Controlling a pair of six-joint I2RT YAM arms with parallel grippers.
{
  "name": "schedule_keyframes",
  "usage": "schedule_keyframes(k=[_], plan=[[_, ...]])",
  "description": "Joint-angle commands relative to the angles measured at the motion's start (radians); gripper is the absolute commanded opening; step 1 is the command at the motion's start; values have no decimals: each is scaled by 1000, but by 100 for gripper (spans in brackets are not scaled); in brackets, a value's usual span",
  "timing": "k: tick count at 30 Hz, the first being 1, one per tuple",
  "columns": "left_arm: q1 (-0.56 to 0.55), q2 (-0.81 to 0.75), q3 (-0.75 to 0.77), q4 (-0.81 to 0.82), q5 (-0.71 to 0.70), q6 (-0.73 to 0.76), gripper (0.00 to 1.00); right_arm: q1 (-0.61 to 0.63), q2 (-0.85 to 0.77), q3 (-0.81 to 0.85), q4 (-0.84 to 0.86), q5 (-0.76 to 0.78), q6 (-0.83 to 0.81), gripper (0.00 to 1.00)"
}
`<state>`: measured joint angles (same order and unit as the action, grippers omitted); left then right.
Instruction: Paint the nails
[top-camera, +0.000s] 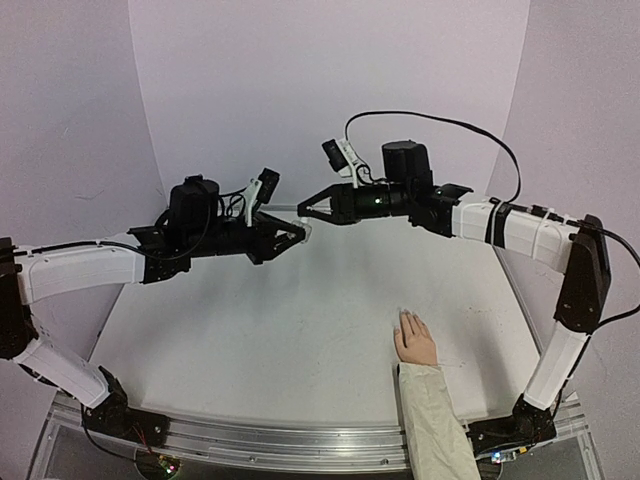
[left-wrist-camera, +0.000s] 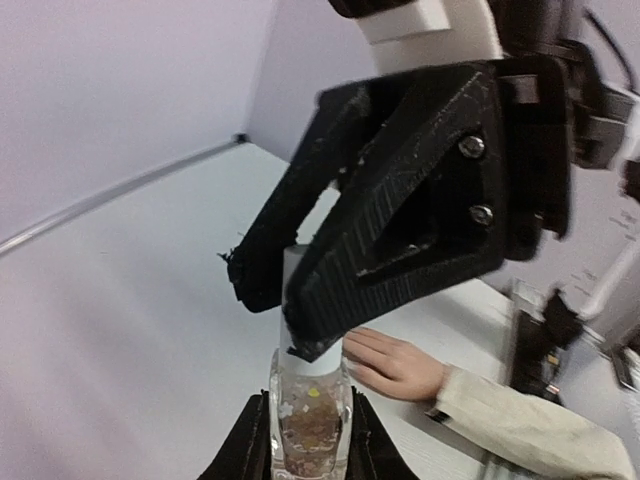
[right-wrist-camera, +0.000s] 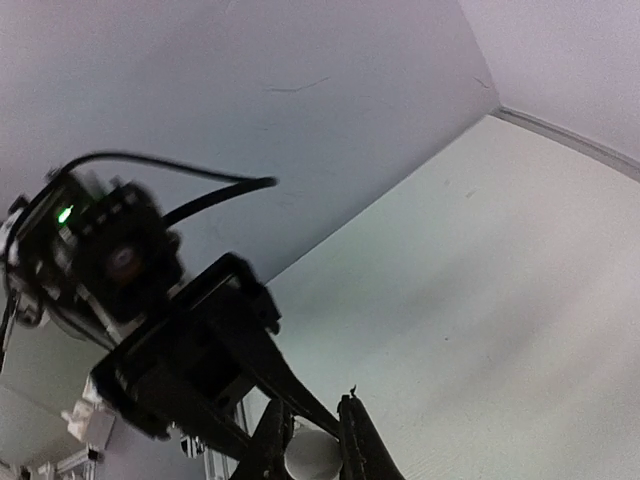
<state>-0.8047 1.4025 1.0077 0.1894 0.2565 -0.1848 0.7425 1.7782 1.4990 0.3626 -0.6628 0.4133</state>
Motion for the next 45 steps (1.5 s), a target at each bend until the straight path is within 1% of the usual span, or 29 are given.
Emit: schedule_keyframes(k=[1, 2, 3, 4, 5, 6, 9, 11, 13, 14, 16, 17, 18, 19, 20, 21, 23, 25, 28, 30, 31, 37, 40, 41, 43, 45], plan=[[110, -29, 97, 90, 680, -119, 0, 20, -115, -60, 17, -598, -295, 0], [115, -17, 111, 93, 805, -127, 0, 13, -128, -71, 16, -665, -311, 0], [116, -3, 123, 94, 898, -135, 0, 5, -138, -84, 16, -708, -319, 0], [118, 0, 126, 95, 958, -145, 0, -6, -144, -90, 14, -733, -317, 0], [117, -1, 124, 94, 986, -146, 0, -15, -146, -94, 14, -748, -311, 0], [117, -7, 113, 95, 983, -141, 0, -21, -148, -99, 11, -748, -305, 0], [115, -40, 65, 94, 860, -104, 0, -29, -165, -124, 9, -682, -306, 0], [113, -57, 39, 94, 690, -95, 0, -29, -182, -136, 9, -598, -308, 0], [108, -77, 14, 94, 512, -72, 0, -29, -203, -143, 6, -462, -298, 0], [101, -91, -3, 92, 405, -58, 0, -29, -219, -149, 6, -370, -282, 10], [69, -115, -30, 88, 238, -4, 0, -29, -239, -161, 10, -164, -234, 55], [45, -131, -42, 86, 140, 29, 0, -29, -243, -161, 9, -84, -206, 70], [13, -141, -50, 84, 52, 77, 0, -29, -244, -156, 8, -13, -173, 81], [-19, -146, -56, 83, -46, 114, 0, -29, -243, -149, 6, 41, -140, 88], [-53, -150, -58, 82, -133, 150, 0, -29, -244, -143, 5, 81, -106, 95], [-79, -148, -57, 83, -190, 175, 0, -29, -243, -138, 4, 110, -67, 97], [-109, -144, -50, 83, -281, 183, 0, -26, -237, -124, 6, 152, 9, 95], [-123, -137, -45, 84, -356, 183, 0, -15, -215, -99, 7, 169, 83, 90], [-136, -126, -34, 84, -411, 211, 0, 12, -176, -61, 6, 206, 159, 78], [-140, -114, -23, 84, -426, 216, 0, 33, -157, -43, 8, 244, 191, 69], [-141, -110, -19, 84, -433, 215, 0, 42, -151, -33, 13, 256, 202, 67], [-149, -95, -3, 84, -437, 208, 0, 81, -78, 36, 18, 271, 222, 63], [-151, -93, -2, 84, -434, 211, 0, 85, -56, 52, 18, 271, 227, 58], [-152, -94, -3, 84, -435, 210, 0, 85, -50, 57, 18, 272, 228, 56], [-152, -95, -4, 84, -436, 208, 0, 85, -44, 59, 19, 277, 227, 46], [-154, -94, -6, 84, -432, 205, 0, 87, -39, 58, 22, 277, 230, 42]])
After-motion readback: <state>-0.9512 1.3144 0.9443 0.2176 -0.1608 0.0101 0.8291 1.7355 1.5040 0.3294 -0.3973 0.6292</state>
